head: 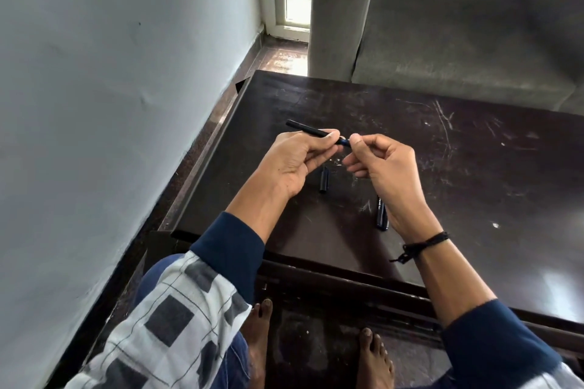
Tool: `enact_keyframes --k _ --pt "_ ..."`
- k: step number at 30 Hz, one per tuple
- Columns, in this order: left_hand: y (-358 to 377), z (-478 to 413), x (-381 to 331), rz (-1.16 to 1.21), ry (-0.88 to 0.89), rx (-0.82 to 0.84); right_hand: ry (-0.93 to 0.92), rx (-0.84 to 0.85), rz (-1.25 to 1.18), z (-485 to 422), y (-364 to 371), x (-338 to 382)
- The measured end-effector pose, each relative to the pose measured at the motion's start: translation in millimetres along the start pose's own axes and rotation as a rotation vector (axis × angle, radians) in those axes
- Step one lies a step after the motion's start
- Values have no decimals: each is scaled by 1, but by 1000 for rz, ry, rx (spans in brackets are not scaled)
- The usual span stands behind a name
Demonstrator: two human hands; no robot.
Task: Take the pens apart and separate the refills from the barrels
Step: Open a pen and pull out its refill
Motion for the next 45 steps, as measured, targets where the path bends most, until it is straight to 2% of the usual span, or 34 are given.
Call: enact_keyframes --k 6,25,35,41,45 --pt "0 -1 -2 10 6 -1 26 -50 -8 1 -1 1" --pt "1 1 -6 -48 19 -19 25 -66 -53 3 -2 1" --pt "-2 -2 -12 14 52 -51 115 -47 -123 2 -9 5" --pt "-11 -5 -24 106 113 -120 143 -167 -153 -3 -24 8" --pt "-15 -6 -28 183 135 -153 165 -179 -28 -9 -40 7"
Point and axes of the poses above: each hand's wrist, its own z-axis away from the middle knuckle, its own y-axis out of the palm, x = y × z, the point moved 1 cm from there along -z, towards the middle knuckle, and after that the axes turned 7 degrees about z, right-handed, at the moved point
